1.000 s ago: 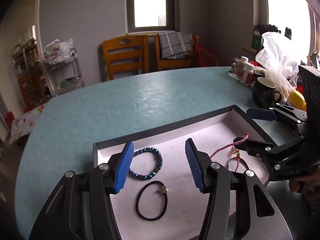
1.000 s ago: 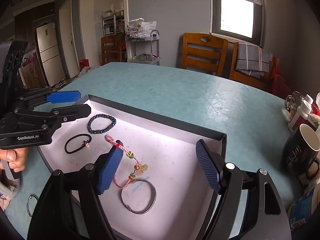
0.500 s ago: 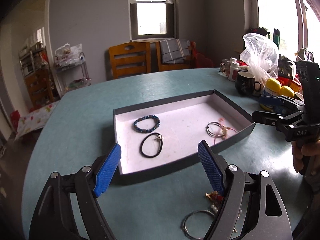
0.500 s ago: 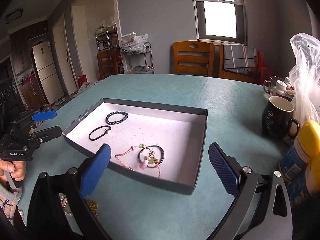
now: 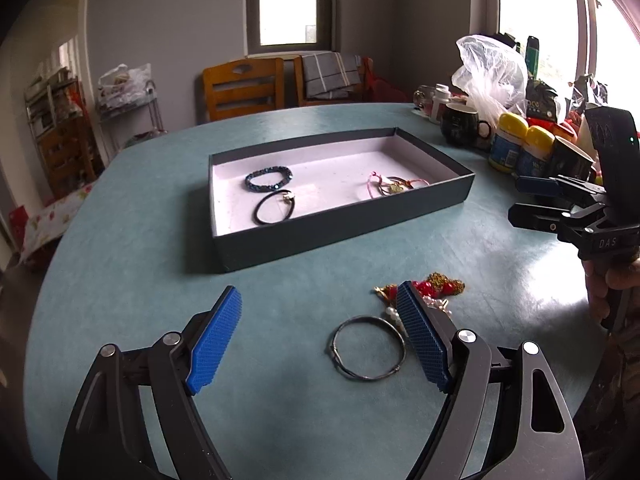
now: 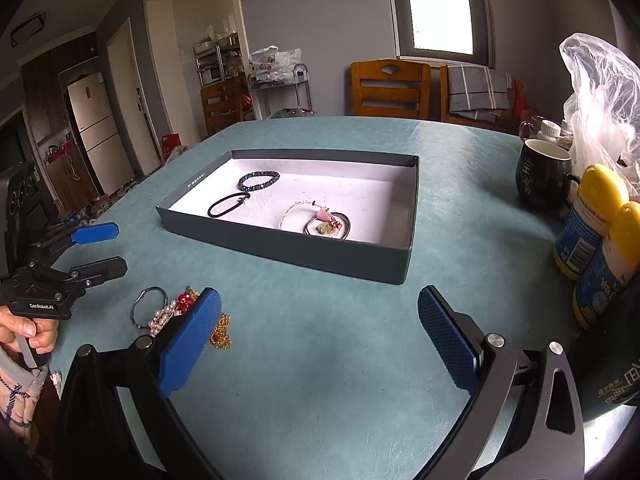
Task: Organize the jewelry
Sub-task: 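Move the left gripper to the pearl ring hairpin while the right gripper approaches the pearl bar hairpin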
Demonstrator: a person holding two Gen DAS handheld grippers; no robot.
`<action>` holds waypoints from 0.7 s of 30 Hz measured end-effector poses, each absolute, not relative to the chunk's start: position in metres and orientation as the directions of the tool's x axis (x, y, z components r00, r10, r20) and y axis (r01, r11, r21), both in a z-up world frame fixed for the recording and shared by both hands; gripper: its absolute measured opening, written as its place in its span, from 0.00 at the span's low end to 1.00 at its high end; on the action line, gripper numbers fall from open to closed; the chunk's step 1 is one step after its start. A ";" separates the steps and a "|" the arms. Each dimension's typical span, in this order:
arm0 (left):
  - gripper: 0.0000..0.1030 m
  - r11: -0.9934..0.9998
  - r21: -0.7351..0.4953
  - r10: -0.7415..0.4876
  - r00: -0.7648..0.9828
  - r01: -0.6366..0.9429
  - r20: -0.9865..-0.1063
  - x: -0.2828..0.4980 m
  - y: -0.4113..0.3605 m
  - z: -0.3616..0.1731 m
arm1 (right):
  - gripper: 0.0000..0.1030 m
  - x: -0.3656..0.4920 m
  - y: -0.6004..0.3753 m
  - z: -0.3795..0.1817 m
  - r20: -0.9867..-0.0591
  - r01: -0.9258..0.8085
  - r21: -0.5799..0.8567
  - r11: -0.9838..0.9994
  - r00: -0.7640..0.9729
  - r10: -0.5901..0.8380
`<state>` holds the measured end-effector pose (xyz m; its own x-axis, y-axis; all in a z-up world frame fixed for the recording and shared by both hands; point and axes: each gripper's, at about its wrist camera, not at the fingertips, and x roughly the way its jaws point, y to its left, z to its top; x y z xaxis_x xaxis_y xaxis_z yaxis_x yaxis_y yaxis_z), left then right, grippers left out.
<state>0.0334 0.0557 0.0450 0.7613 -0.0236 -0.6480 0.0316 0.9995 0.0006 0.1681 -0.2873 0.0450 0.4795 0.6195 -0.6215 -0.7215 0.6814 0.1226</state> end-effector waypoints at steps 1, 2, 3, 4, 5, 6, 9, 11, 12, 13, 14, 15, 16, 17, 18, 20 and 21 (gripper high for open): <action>0.80 0.999 -0.004 -0.037 0.757 0.046 -0.653 0.032 0.052 0.043 | 0.95 0.166 -0.288 0.044 -0.624 -0.723 0.126 0.679 0.475 0.621; 0.80 0.998 -0.005 -0.049 0.752 0.060 -0.657 0.031 0.049 0.041 | 0.95 0.163 -0.288 0.043 -0.626 -0.723 0.124 0.679 0.474 0.619; 0.80 0.997 -0.007 -0.061 0.748 0.075 -0.660 0.030 0.045 0.038 | 0.95 0.161 -0.288 0.041 -0.631 -0.725 0.124 0.678 0.470 0.617; 0.80 0.996 -0.011 -0.072 0.745 0.087 -0.663 0.029 0.041 0.037 | 0.95 0.159 -0.289 0.038 -0.636 -0.727 0.125 0.675 0.463 0.617; 0.80 0.995 -0.016 -0.085 0.741 0.100 -0.666 0.028 0.037 0.035 | 0.95 0.158 -0.289 0.037 -0.639 -0.727 0.124 0.675 0.462 0.615; 0.80 0.993 -0.020 -0.098 0.737 0.114 -0.669 0.028 0.033 0.034 | 0.95 0.157 -0.289 0.037 -0.641 -0.726 0.121 0.677 0.464 0.611; 0.80 0.984 -0.008 -0.134 0.724 0.175 -0.677 0.027 0.014 0.028 | 0.95 0.155 -0.289 0.037 -0.638 -0.730 0.133 0.671 0.455 0.621; 0.80 0.978 0.010 -0.144 0.717 0.207 -0.682 0.029 0.001 0.026 | 0.95 0.156 -0.288 0.036 -0.645 -0.725 0.129 0.676 0.457 0.613; 0.80 0.976 0.013 -0.149 0.709 0.219 -0.689 0.031 -0.004 0.025 | 0.95 0.156 -0.288 0.036 -0.648 -0.725 0.130 0.676 0.454 0.612; 0.79 0.973 0.009 -0.160 0.703 0.230 -0.693 0.033 -0.008 0.024 | 0.95 0.156 -0.288 0.035 -0.651 -0.724 0.130 0.677 0.453 0.609; 0.78 0.971 0.002 -0.170 0.697 0.240 -0.697 0.036 -0.011 0.023 | 0.95 0.157 -0.288 0.035 -0.653 -0.723 0.131 0.679 0.452 0.607; 0.78 0.969 0.002 -0.173 0.689 0.246 -0.704 0.038 -0.014 0.022 | 0.95 0.158 -0.288 0.035 -0.655 -0.722 0.135 0.679 0.449 0.608; 0.76 0.969 0.010 -0.166 0.682 0.246 -0.713 0.040 -0.016 0.021 | 0.95 0.160 -0.288 0.034 -0.657 -0.720 0.139 0.680 0.447 0.608; 0.73 0.970 0.016 -0.156 0.674 0.242 -0.722 0.042 -0.018 0.019 | 0.95 0.161 -0.289 0.034 -0.658 -0.717 0.144 0.682 0.446 0.607; 0.72 0.970 0.018 -0.151 0.664 0.241 -0.732 0.045 -0.018 0.017 | 0.95 0.162 -0.290 0.034 -0.658 -0.713 0.149 0.685 0.445 0.607; 0.69 0.972 0.026 -0.138 0.651 0.236 -0.746 0.049 -0.019 0.015 | 0.95 0.164 -0.291 0.033 -0.658 -0.708 0.159 0.688 0.443 0.608; 0.66 0.971 0.030 -0.133 0.646 0.236 -0.752 0.051 -0.019 0.015 | 0.95 0.165 -0.292 0.033 -0.658 -0.706 0.162 0.689 0.443 0.609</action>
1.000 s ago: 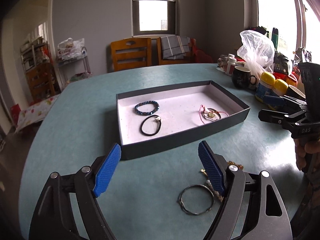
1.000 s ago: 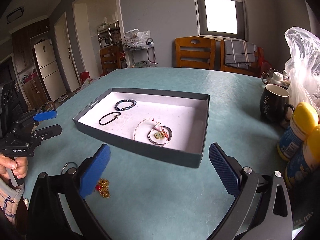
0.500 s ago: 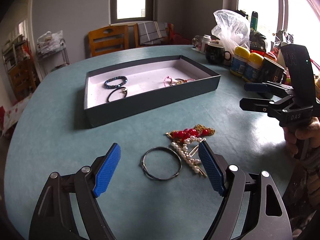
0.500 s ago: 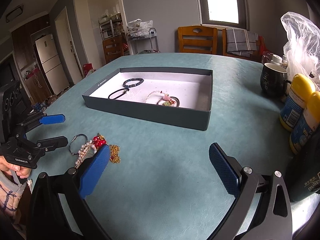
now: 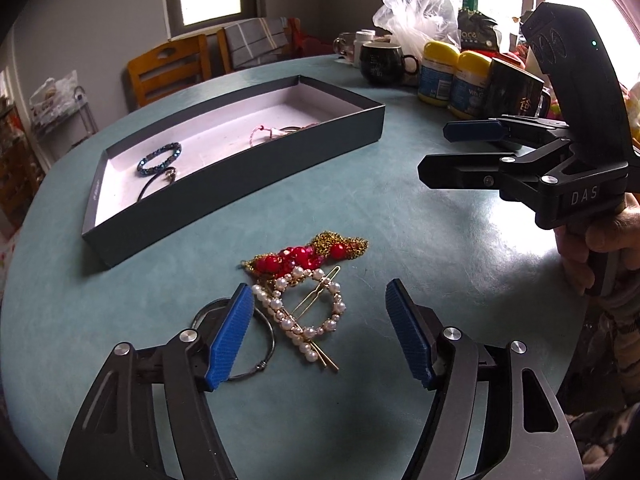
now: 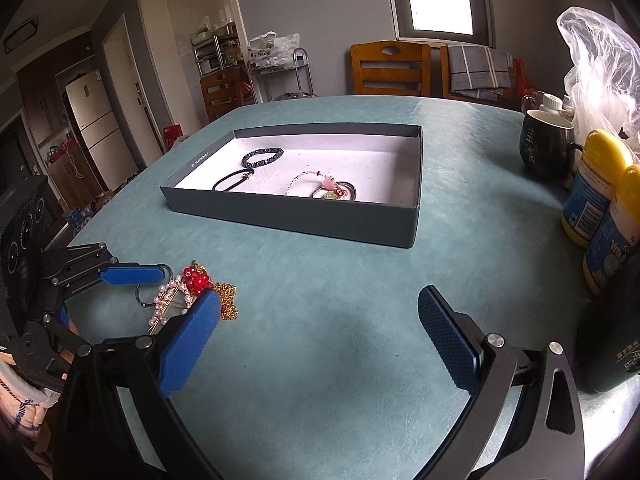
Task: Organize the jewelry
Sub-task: 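Move the left gripper to the pearl ring hairpin while the right gripper approaches the pearl bar hairpin, then grasp the pearl ring hairpin with the left gripper while the right gripper grasps the pearl bar hairpin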
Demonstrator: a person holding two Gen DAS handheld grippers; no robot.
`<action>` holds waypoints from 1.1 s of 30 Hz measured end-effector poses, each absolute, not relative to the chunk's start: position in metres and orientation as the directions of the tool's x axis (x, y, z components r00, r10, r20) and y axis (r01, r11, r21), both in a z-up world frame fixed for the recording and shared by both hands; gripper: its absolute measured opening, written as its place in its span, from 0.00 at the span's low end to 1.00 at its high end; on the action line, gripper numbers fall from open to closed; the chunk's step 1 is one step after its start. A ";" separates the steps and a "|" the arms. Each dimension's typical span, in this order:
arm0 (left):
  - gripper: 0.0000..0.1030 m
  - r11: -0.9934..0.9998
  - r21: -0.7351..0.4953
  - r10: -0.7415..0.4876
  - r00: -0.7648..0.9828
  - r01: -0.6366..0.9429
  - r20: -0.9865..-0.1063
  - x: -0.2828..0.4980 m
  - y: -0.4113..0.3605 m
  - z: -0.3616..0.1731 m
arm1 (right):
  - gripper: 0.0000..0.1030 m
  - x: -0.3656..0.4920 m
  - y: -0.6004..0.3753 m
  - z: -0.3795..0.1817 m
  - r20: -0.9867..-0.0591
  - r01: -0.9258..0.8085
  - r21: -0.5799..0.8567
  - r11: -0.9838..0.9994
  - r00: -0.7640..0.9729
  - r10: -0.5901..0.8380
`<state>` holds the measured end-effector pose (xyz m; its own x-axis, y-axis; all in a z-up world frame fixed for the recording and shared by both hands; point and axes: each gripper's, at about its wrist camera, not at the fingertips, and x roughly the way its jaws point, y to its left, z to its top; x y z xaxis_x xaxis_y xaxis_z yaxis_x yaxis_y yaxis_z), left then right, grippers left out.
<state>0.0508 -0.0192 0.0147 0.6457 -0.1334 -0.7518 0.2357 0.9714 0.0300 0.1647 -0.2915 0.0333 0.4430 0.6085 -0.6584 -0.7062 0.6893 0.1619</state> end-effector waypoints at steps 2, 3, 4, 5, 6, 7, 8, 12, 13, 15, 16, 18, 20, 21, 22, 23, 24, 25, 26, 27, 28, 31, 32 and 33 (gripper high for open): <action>0.56 0.972 0.042 -0.118 0.636 0.231 -0.762 0.055 -0.019 0.013 | 0.95 0.165 -0.291 0.033 -0.660 -0.706 0.163 0.689 0.442 0.608; 0.54 0.972 0.042 -0.117 0.631 0.231 -0.767 0.056 -0.019 0.013 | 0.95 0.164 -0.291 0.033 -0.660 -0.705 0.161 0.690 0.442 0.607; 0.50 0.973 0.048 -0.108 0.629 0.226 -0.770 0.057 -0.019 0.012 | 0.95 0.164 -0.291 0.033 -0.661 -0.706 0.159 0.690 0.442 0.606; 0.46 0.974 0.055 -0.100 0.632 0.221 -0.768 0.057 -0.019 0.012 | 0.95 0.164 -0.290 0.033 -0.662 -0.707 0.158 0.690 0.442 0.605; 0.43 0.975 0.065 -0.089 0.634 0.215 -0.768 0.057 -0.019 0.012 | 0.95 0.164 -0.290 0.033 -0.663 -0.707 0.155 0.690 0.444 0.603; 0.41 0.975 0.065 -0.087 0.635 0.211 -0.767 0.057 -0.017 0.012 | 0.95 0.163 -0.290 0.033 -0.663 -0.707 0.153 0.690 0.444 0.602; 0.41 0.976 0.053 -0.095 0.635 0.210 -0.767 0.057 -0.016 0.012 | 0.95 0.163 -0.289 0.033 -0.664 -0.708 0.151 0.690 0.444 0.601; 0.40 0.982 0.017 -0.114 0.659 0.189 -0.743 0.051 -0.005 0.020 | 0.95 0.161 -0.287 0.033 -0.664 -0.713 0.140 0.687 0.447 0.599; 0.40 0.983 0.005 -0.121 0.666 0.184 -0.736 0.049 -0.002 0.023 | 0.95 0.160 -0.286 0.033 -0.665 -0.718 0.135 0.683 0.446 0.599; 0.40 0.985 -0.012 -0.128 0.681 0.172 -0.721 0.044 0.006 0.031 | 0.95 0.157 -0.282 0.033 -0.668 -0.732 0.116 0.672 0.443 0.598; 0.40 0.986 -0.013 -0.124 0.689 0.164 -0.714 0.042 0.010 0.034 | 0.95 0.154 -0.279 0.033 -0.671 -0.741 0.105 0.663 0.439 0.597; 0.40 0.990 -0.009 -0.105 0.707 0.139 -0.700 0.038 0.020 0.042 | 0.95 0.149 -0.273 0.030 -0.683 -0.764 0.127 0.632 0.395 0.614; 0.40 0.994 -0.008 -0.084 0.721 0.108 -0.688 0.035 0.031 0.048 | 0.94 0.139 -0.262 0.029 -0.695 -0.786 0.095 0.610 0.386 0.606; 0.40 0.996 -0.008 -0.074 0.727 0.093 -0.683 0.033 0.037 0.051 | 0.92 0.133 -0.257 0.029 -0.695 -0.798 0.088 0.596 0.380 0.611; 0.40 0.997 -0.008 -0.063 0.732 0.079 -0.679 0.032 0.042 0.053 | 0.89 0.129 -0.253 0.028 -0.696 -0.809 0.099 0.579 0.359 0.622; 0.40 0.998 -0.008 -0.055 0.735 0.067 -0.676 0.031 0.047 0.054 | 0.79 0.124 -0.247 0.027 -0.704 -0.819 0.109 0.564 0.337 0.625; 0.40 0.998 -0.007 -0.046 0.738 0.056 -0.673 0.029 0.052 0.055 | 0.71 0.119 -0.240 0.025 -0.715 -0.828 0.105 0.551 0.322 0.621; 0.40 0.999 -0.008 -0.040 0.741 0.047 -0.671 0.028 0.056 0.056 | 0.69 0.113 -0.232 0.023 -0.727 -0.839 0.092 0.536 0.311 0.613; 0.40 0.999 -0.012 -0.037 0.743 0.039 -0.669 0.027 0.060 0.057 | 0.68 0.107 -0.224 0.020 -0.738 -0.851 0.082 0.519 0.298 0.606; 0.40 0.999 -0.015 -0.035 0.745 0.034 -0.666 0.025 0.064 0.057 | 0.68 0.102 -0.217 0.018 -0.747 -0.861 0.072 0.503 0.287 0.599; 0.40 0.999 -0.016 -0.032 0.748 0.029 -0.663 0.024 0.066 0.058 | 0.68 0.097 -0.211 0.017 -0.752 -0.868 0.066 0.492 0.281 0.597; 0.40 1.000 -0.023 -0.030 0.755 0.019 -0.655 0.020 0.073 0.058 | 0.68 0.089 -0.194 0.014 -0.765 -0.882 0.068 0.465 0.253 0.592; 0.40 1.000 -0.026 -0.030 0.757 0.017 -0.653 0.019 0.075 0.059 | 0.66 0.088 -0.188 0.012 -0.775 -0.886 0.062 0.460 0.248 0.582; 0.40 0.999 -0.029 -0.030 0.760 0.014 -0.650 0.017 0.077 0.059 | 0.64 0.087 -0.183 0.010 -0.782 -0.888 0.059 0.455 0.242 0.574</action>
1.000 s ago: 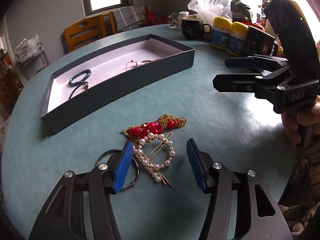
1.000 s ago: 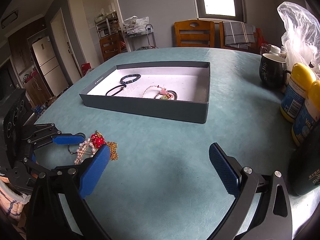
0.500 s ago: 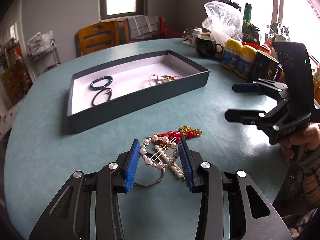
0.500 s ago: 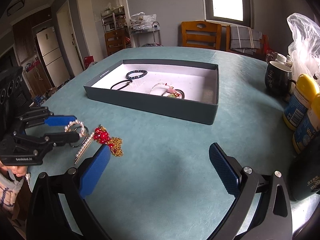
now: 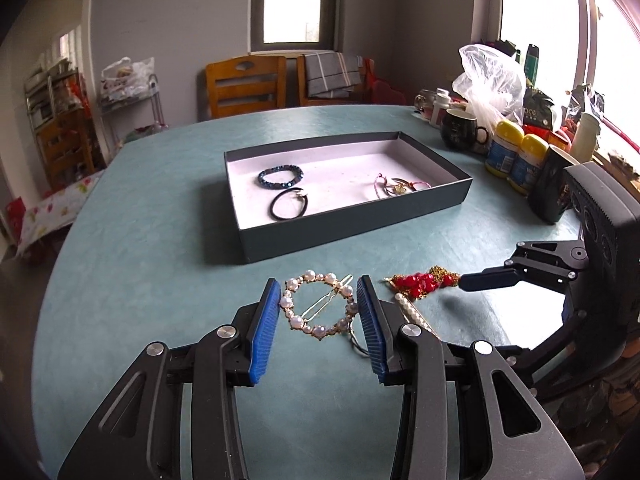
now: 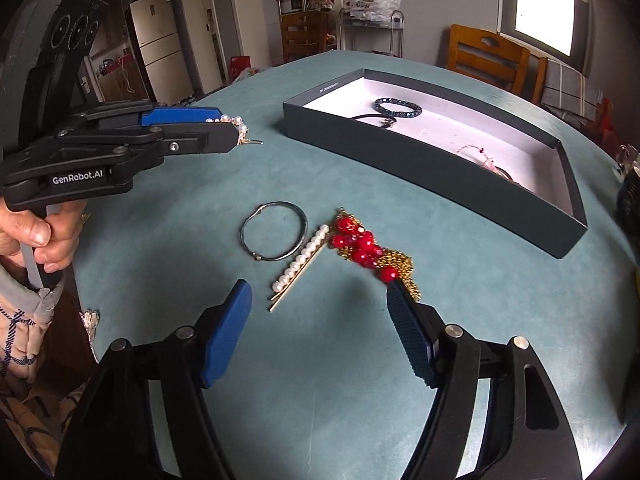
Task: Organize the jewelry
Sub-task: 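Grasp the pearl ring hairpin with the left gripper while the right gripper grasps the pearl bar hairpin, then carry both hairpins over the box and open the left gripper to drop the ring hairpin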
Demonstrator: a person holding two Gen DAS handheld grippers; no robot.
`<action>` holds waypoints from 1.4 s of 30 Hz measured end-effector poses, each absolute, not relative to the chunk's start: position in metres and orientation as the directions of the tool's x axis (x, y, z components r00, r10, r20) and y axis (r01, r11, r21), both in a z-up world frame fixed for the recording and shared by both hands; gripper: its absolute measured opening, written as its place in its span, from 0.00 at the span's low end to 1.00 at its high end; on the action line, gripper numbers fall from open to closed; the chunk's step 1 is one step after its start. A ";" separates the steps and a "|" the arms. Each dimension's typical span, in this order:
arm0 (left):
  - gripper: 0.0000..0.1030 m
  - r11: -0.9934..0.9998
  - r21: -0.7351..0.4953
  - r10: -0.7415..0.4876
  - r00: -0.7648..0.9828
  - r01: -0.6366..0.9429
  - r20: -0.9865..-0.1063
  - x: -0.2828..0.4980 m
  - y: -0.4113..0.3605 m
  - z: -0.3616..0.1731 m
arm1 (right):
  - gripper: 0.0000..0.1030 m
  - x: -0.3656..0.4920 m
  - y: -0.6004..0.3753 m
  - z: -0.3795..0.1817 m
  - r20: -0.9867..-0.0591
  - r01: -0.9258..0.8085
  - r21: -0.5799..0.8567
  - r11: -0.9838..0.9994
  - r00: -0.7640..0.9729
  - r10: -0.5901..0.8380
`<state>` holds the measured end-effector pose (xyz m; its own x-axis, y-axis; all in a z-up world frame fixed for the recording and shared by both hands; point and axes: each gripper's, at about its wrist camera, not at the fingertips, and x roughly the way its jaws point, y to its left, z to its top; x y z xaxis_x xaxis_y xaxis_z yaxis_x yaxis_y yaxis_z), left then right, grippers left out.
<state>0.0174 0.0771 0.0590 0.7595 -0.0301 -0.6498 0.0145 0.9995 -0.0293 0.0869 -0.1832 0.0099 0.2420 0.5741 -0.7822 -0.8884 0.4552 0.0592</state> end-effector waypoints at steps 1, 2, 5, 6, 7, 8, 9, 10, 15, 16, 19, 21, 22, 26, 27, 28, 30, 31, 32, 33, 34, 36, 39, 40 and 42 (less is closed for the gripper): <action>0.40 0.999 -0.034 -0.031 0.762 0.013 -0.647 0.016 0.079 0.059 | 0.63 0.086 -0.179 0.009 -0.787 -0.890 0.057 0.452 0.239 0.569; 0.40 0.999 -0.037 -0.033 0.764 0.011 -0.644 0.015 0.081 0.060 | 0.63 0.085 -0.175 0.008 -0.792 -0.892 0.055 0.448 0.234 0.564; 0.40 0.999 -0.051 -0.035 0.772 0.004 -0.635 0.012 0.087 0.061 | 0.60 0.085 -0.169 0.005 -0.799 -0.894 0.041 0.446 0.239 0.551; 0.40 0.998 -0.056 -0.037 0.773 0.002 -0.633 0.011 0.089 0.061 | 0.56 0.086 -0.168 0.005 -0.800 -0.893 0.029 0.449 0.248 0.547; 0.40 0.998 -0.059 -0.038 0.775 0.001 -0.631 0.011 0.090 0.061 | 0.53 0.087 -0.167 0.005 -0.798 -0.893 0.023 0.450 0.255 0.546; 0.40 0.998 -0.063 -0.040 0.776 0.000 -0.630 0.011 0.091 0.061 | 0.48 0.088 -0.167 0.005 -0.796 -0.892 0.022 0.452 0.259 0.547; 0.40 0.998 -0.064 -0.041 0.776 0.000 -0.629 0.011 0.092 0.061 | 0.40 0.090 -0.168 0.005 -0.793 -0.889 0.019 0.457 0.264 0.549; 0.40 0.998 -0.065 -0.041 0.776 0.000 -0.629 0.012 0.092 0.061 | 0.34 0.092 -0.170 0.006 -0.791 -0.888 0.021 0.459 0.266 0.551; 0.40 0.998 -0.066 -0.044 0.778 0.004 -0.627 0.012 0.091 0.061 | 0.08 0.090 -0.175 0.007 -0.790 -0.896 0.010 0.445 0.266 0.553; 0.40 0.998 -0.065 -0.043 0.778 0.003 -0.627 0.012 0.090 0.061 | 0.08 0.090 -0.176 0.007 -0.790 -0.898 0.015 0.440 0.259 0.556; 0.40 0.998 -0.063 -0.042 0.781 0.004 -0.624 0.011 0.090 0.062 | 0.06 0.088 -0.185 0.008 -0.782 -0.904 0.041 0.426 0.236 0.577; 0.40 0.998 -0.062 -0.041 0.780 0.004 -0.624 0.012 0.089 0.062 | 0.05 0.089 -0.194 0.010 -0.774 -0.901 0.068 0.428 0.223 0.593; 0.40 0.998 -0.062 -0.042 0.780 0.005 -0.624 0.011 0.089 0.062 | 0.05 0.089 -0.198 0.011 -0.771 -0.900 0.074 0.431 0.222 0.597; 0.40 0.999 -0.053 -0.043 0.777 0.013 -0.628 0.014 0.085 0.063 | 0.05 0.088 -0.215 0.016 -0.759 -0.894 0.077 0.442 0.235 0.607; 0.40 0.999 -0.050 -0.044 0.777 0.016 -0.628 0.015 0.084 0.064 | 0.05 0.087 -0.219 0.018 -0.757 -0.893 0.080 0.443 0.235 0.610; 0.40 0.999 -0.048 -0.044 0.777 0.018 -0.628 0.017 0.082 0.064 | 0.05 0.087 -0.223 0.020 -0.755 -0.891 0.078 0.447 0.240 0.610; 0.40 0.999 -0.045 -0.046 0.777 0.023 -0.628 0.019 0.079 0.065 | 0.05 0.087 -0.230 0.022 -0.752 -0.886 0.075 0.457 0.251 0.610; 0.40 0.999 -0.044 -0.048 0.777 0.026 -0.628 0.020 0.078 0.065 | 0.05 0.087 -0.233 0.023 -0.749 -0.883 0.077 0.463 0.255 0.611; 0.40 0.999 -0.043 -0.049 0.776 0.028 -0.628 0.021 0.077 0.065 | 0.05 0.088 -0.236 0.024 -0.746 -0.880 0.076 0.469 0.262 0.612; 0.40 0.999 -0.042 -0.051 0.776 0.031 -0.629 0.023 0.076 0.066 | 0.05 0.089 -0.239 0.025 -0.742 -0.876 0.078 0.476 0.268 0.615; 0.40 0.999 -0.041 -0.052 0.776 0.034 -0.629 0.024 0.074 0.066 | 0.05 0.091 -0.241 0.027 -0.736 -0.872 0.084 0.481 0.271 0.620; 0.40 0.998 -0.035 -0.056 0.777 0.043 -0.627 0.027 0.071 0.068 | 0.05 0.094 -0.245 0.032 -0.723 -0.866 0.092 0.491 0.282 0.631; 0.40 0.998 -0.027 -0.063 0.781 0.058 -0.621 0.033 0.067 0.073 | 0.05 0.099 -0.249 0.041 -0.702 -0.859 0.094 0.503 0.301 0.646; 0.40 0.998 -0.025 -0.065 0.784 0.063 -0.618 0.036 0.066 0.075 | 0.05 0.102 -0.251 0.045 -0.694 -0.856 0.094 0.509 0.310 0.650; 0.40 0.997 -0.020 -0.068 0.789 0.070 -0.611 0.042 0.064 0.079 | 0.05 0.110 -0.254 0.051 -0.680 -0.849 0.096 0.520 0.326 0.657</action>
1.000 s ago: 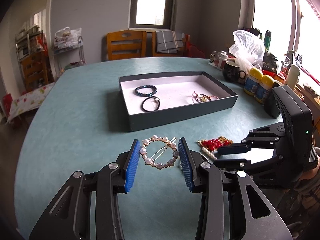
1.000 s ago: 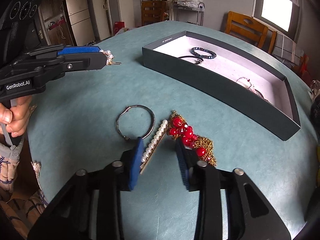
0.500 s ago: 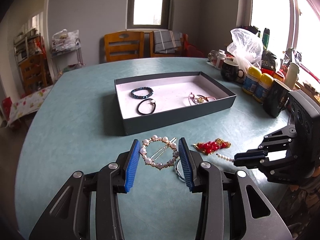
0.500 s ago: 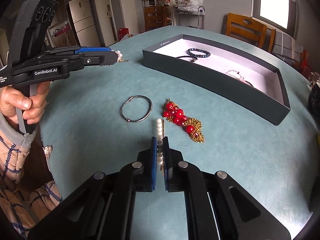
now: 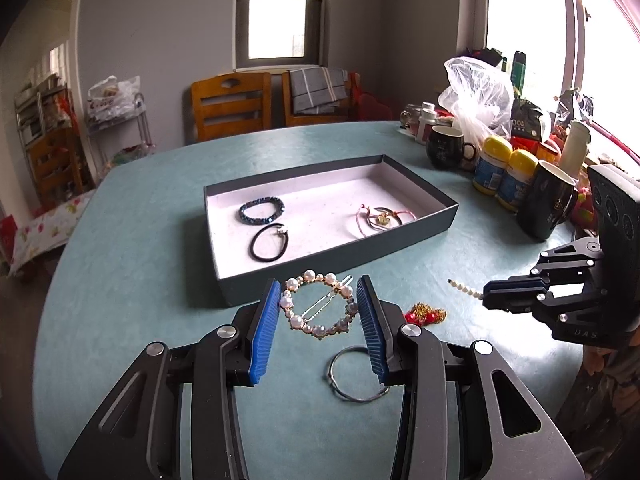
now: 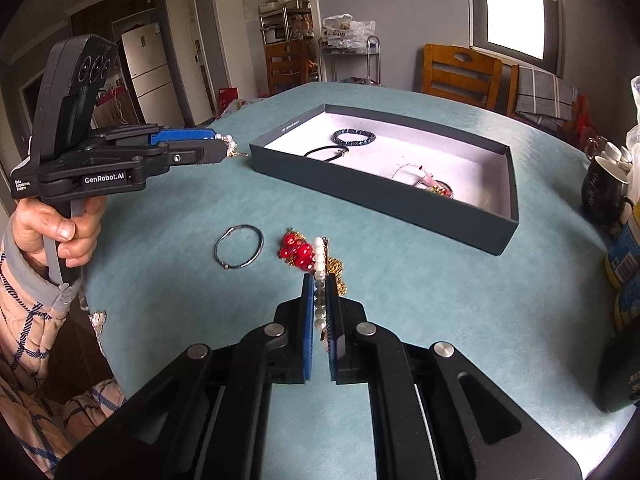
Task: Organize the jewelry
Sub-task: 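Carry both hairpins over the box and open the left gripper to drop the ring hairpin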
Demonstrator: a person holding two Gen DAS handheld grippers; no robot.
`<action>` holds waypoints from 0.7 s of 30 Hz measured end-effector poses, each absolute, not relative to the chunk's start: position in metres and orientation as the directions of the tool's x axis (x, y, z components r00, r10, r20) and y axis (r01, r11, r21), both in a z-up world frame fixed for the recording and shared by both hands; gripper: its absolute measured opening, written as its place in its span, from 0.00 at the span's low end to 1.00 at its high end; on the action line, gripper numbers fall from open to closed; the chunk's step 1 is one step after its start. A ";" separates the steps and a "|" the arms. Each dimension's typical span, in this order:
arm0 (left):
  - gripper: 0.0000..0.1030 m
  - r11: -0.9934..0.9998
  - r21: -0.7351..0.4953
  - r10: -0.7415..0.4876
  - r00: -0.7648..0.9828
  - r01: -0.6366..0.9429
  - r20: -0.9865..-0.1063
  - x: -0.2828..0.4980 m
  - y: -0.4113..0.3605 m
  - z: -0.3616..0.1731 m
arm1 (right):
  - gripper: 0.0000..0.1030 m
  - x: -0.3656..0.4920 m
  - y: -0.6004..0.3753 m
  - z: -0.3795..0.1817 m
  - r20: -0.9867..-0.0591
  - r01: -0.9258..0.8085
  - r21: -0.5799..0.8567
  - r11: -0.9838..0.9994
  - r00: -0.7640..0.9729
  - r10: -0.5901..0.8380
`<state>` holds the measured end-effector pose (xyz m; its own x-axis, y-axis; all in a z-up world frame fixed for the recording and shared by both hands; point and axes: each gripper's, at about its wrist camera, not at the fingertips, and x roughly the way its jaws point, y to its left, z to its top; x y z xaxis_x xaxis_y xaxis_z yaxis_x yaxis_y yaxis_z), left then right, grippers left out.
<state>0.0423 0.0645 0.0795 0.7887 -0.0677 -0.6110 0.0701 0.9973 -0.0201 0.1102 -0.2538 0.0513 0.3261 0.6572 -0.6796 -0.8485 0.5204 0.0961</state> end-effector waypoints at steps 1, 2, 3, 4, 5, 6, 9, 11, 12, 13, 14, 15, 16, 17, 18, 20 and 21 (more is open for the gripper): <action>0.40 0.997 -0.017 -0.069 0.791 0.073 -0.607 0.046 0.063 0.081 | 0.05 0.115 -0.255 0.055 -0.673 -0.844 0.097 0.527 0.335 0.660; 0.40 0.997 -0.017 -0.073 0.793 0.080 -0.605 0.051 0.062 0.083 | 0.05 0.120 -0.256 0.058 -0.666 -0.841 0.097 0.533 0.343 0.662; 0.40 0.996 -0.018 -0.080 0.793 0.087 -0.603 0.056 0.061 0.085 | 0.05 0.125 -0.255 0.062 -0.660 -0.838 0.096 0.538 0.351 0.664; 0.40 0.995 -0.017 -0.085 0.794 0.094 -0.602 0.062 0.060 0.086 | 0.05 0.131 -0.256 0.065 -0.656 -0.834 0.096 0.543 0.358 0.665; 0.40 0.995 -0.013 -0.087 0.793 0.099 -0.603 0.069 0.058 0.087 | 0.05 0.137 -0.256 0.067 -0.650 -0.831 0.096 0.548 0.364 0.667; 0.40 0.994 -0.007 -0.088 0.792 0.105 -0.604 0.077 0.056 0.087 | 0.05 0.143 -0.256 0.070 -0.645 -0.827 0.099 0.554 0.371 0.668; 0.40 0.992 0.002 -0.096 0.785 0.123 -0.612 0.103 0.049 0.086 | 0.05 0.166 -0.254 0.074 -0.638 -0.814 0.093 0.573 0.393 0.662; 0.40 0.992 0.004 -0.099 0.779 0.129 -0.620 0.122 0.046 0.084 | 0.05 0.183 -0.252 0.075 -0.635 -0.804 0.101 0.586 0.401 0.660; 0.40 0.991 0.000 -0.104 0.773 0.133 -0.625 0.132 0.044 0.083 | 0.05 0.192 -0.250 0.075 -0.635 -0.797 0.101 0.596 0.409 0.655; 0.40 0.991 -0.003 -0.106 0.768 0.135 -0.631 0.142 0.043 0.080 | 0.05 0.202 -0.249 0.075 -0.636 -0.789 0.105 0.605 0.414 0.651; 0.40 0.991 -0.003 -0.106 0.762 0.135 -0.639 0.151 0.043 0.077 | 0.05 0.212 -0.248 0.073 -0.638 -0.782 0.113 0.613 0.416 0.648; 0.40 0.991 -0.008 -0.107 0.755 0.133 -0.647 0.160 0.042 0.074 | 0.05 0.222 -0.246 0.071 -0.642 -0.775 0.118 0.621 0.418 0.643; 0.40 0.991 -0.021 -0.113 0.746 0.132 -0.656 0.168 0.043 0.069 | 0.05 0.232 -0.243 0.069 -0.648 -0.768 0.118 0.630 0.422 0.634; 0.40 0.991 -0.031 -0.117 0.738 0.130 -0.664 0.176 0.044 0.065 | 0.05 0.241 -0.240 0.065 -0.656 -0.761 0.117 0.638 0.423 0.625; 0.40 0.991 -0.037 -0.117 0.731 0.125 -0.672 0.182 0.045 0.060 | 0.05 0.250 -0.237 0.061 -0.663 -0.756 0.114 0.644 0.425 0.616; 0.40 0.992 -0.045 -0.118 0.717 0.121 -0.687 0.190 0.046 0.052 | 0.05 0.264 -0.229 0.053 -0.681 -0.750 0.096 0.655 0.431 0.593; 0.40 0.992 -0.047 -0.119 0.711 0.119 -0.693 0.193 0.046 0.049 | 0.05 0.269 -0.226 0.049 -0.687 -0.747 0.090 0.659 0.432 0.584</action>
<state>0.1927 0.0455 0.0488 0.7110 -0.1185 -0.6931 0.1194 0.9917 -0.0471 0.2695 -0.2260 0.0494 0.4325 0.5841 -0.6868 -0.7469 0.6588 0.0900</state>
